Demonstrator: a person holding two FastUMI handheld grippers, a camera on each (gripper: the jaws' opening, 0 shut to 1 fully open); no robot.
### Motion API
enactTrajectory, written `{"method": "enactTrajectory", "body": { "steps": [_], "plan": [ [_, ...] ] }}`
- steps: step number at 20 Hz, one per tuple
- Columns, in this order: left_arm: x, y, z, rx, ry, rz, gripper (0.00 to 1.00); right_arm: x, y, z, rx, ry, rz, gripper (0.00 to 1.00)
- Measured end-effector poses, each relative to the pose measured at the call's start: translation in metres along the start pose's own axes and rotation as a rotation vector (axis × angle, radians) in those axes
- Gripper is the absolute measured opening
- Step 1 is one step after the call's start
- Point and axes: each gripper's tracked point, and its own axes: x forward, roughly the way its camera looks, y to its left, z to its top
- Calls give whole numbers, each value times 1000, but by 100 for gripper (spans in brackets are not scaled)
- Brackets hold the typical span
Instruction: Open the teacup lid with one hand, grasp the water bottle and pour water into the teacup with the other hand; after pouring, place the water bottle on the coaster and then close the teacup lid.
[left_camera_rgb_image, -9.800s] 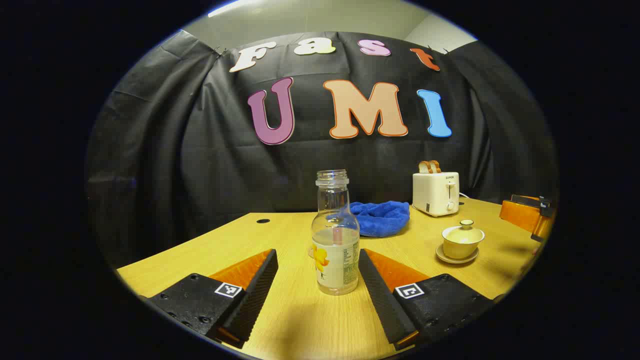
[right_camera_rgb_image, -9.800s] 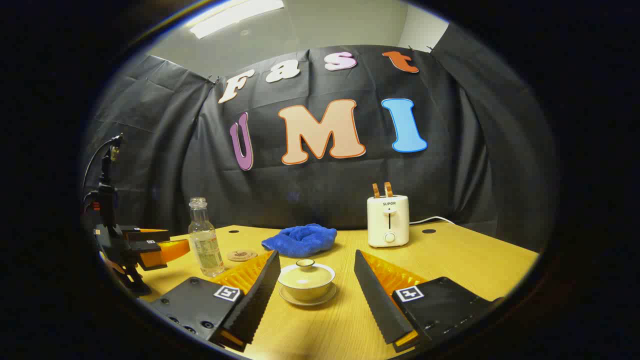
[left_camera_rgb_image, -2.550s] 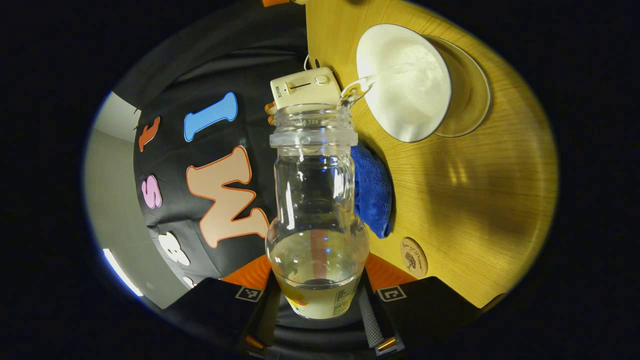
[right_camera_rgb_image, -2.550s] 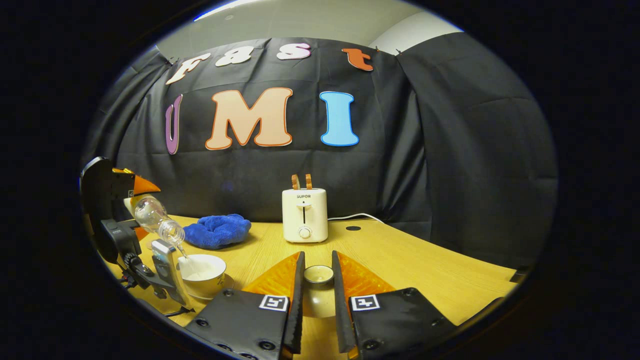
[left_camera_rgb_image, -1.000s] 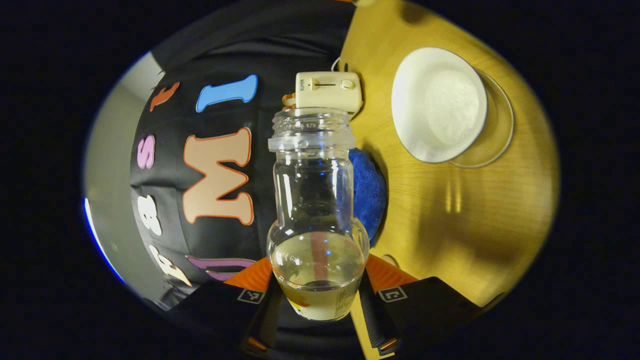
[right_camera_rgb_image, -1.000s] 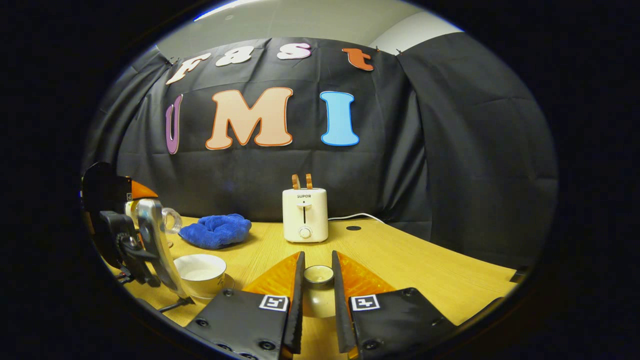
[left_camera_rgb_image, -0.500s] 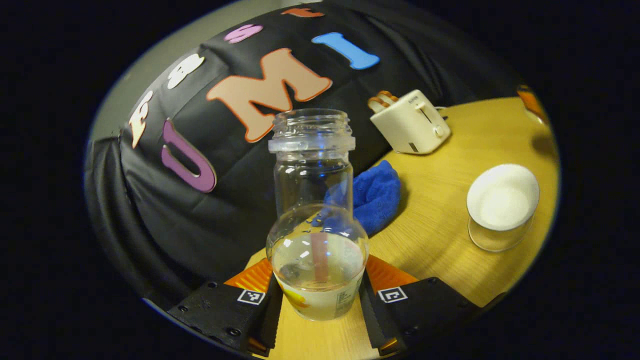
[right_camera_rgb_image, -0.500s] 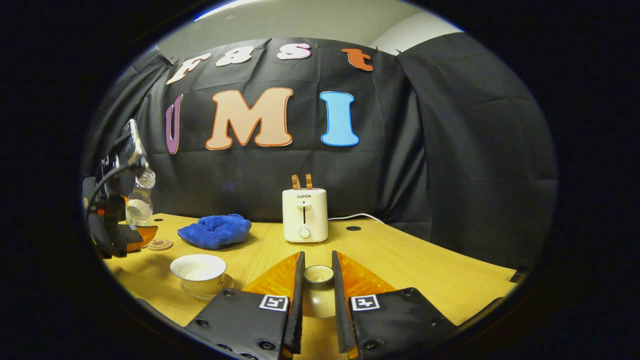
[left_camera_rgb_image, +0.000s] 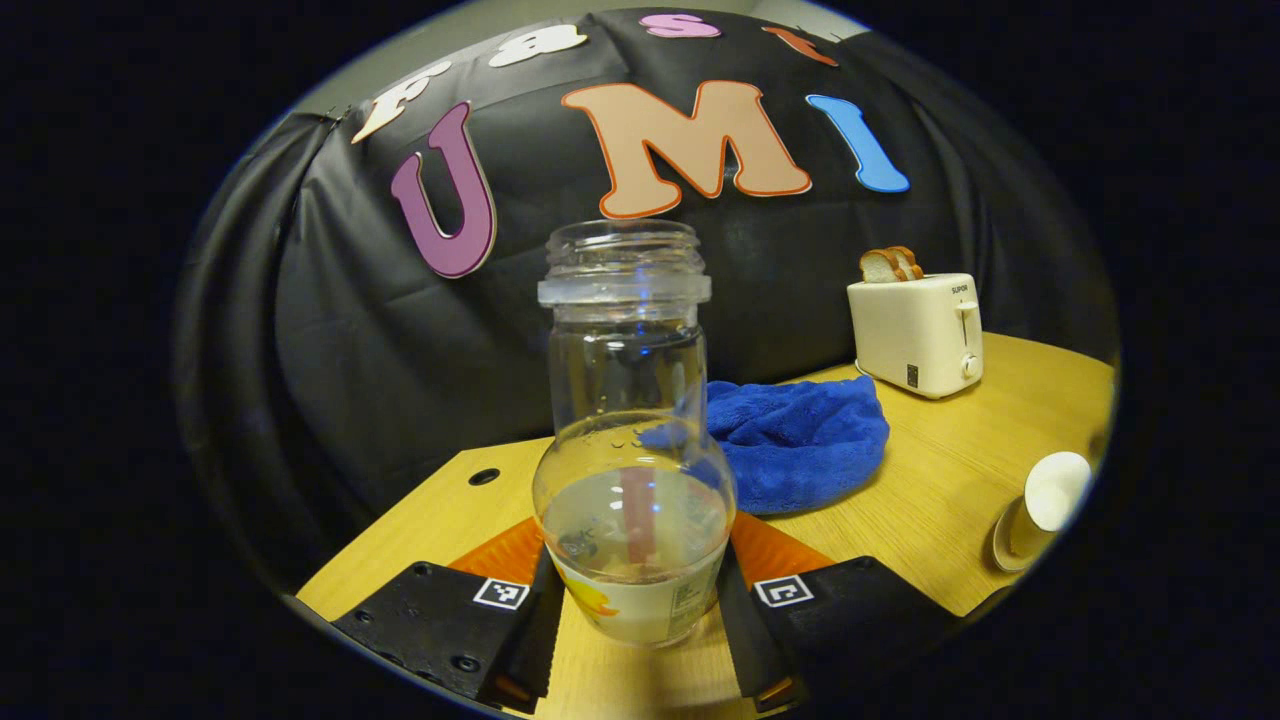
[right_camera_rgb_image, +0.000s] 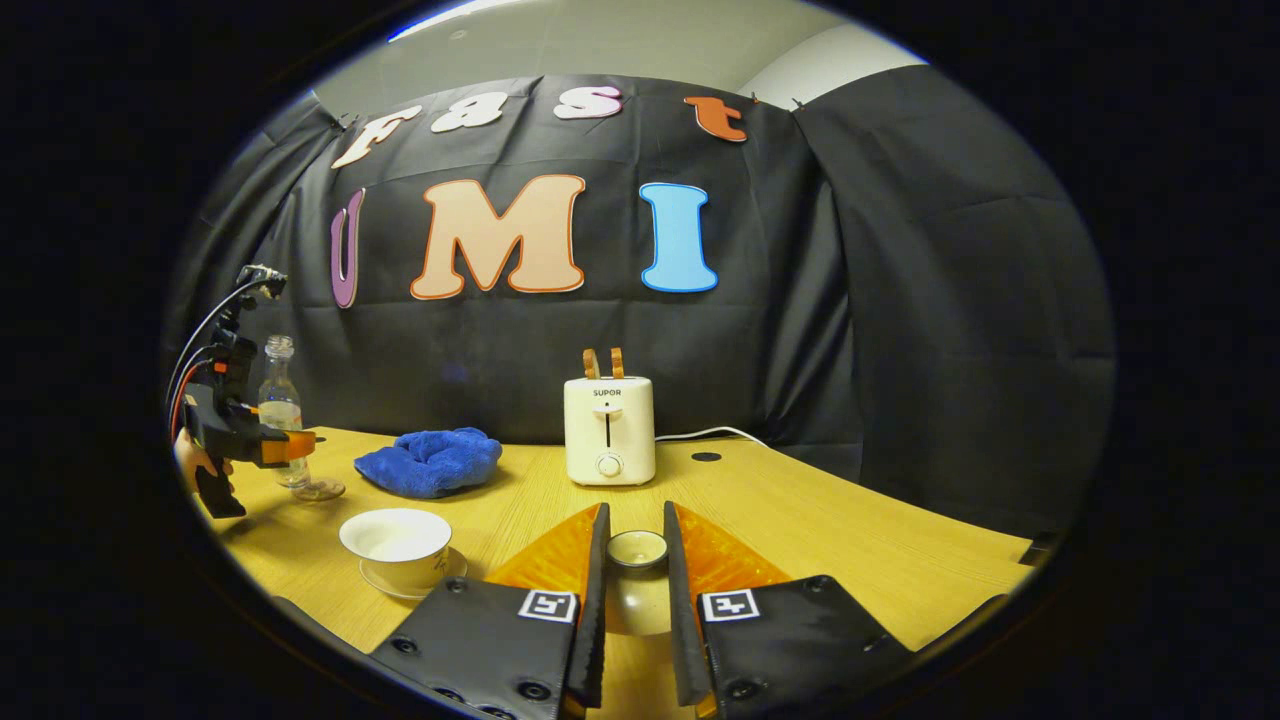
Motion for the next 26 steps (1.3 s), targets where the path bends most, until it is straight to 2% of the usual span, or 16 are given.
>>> {"method": "enactTrajectory", "body": {
  "steps": [2,6,9,19,20,22,26],
  "plan": [
    [9,7,-6,-31,15,6,66,0,1,0,-1,-1,0,31],
    [23,7,-9,-113,26,-35,66,1,0,0,-1,-1,-6,31],
    [32,11,-16,-132,54,-41,65,1,0,0,-1,-1,-7,31],
    [36,9,-18,-162,43,-86,74,1,0,-1,-1,-2,-4,31],
    [35,8,-18,-174,36,-88,84,1,0,0,0,-2,-4,31],
    [32,11,-16,-180,24,-80,95,1,0,0,0,-3,-4,31],
    [18,13,-4,-157,-58,-59,98,1,3,-1,0,-3,11,31]
  ]
}}
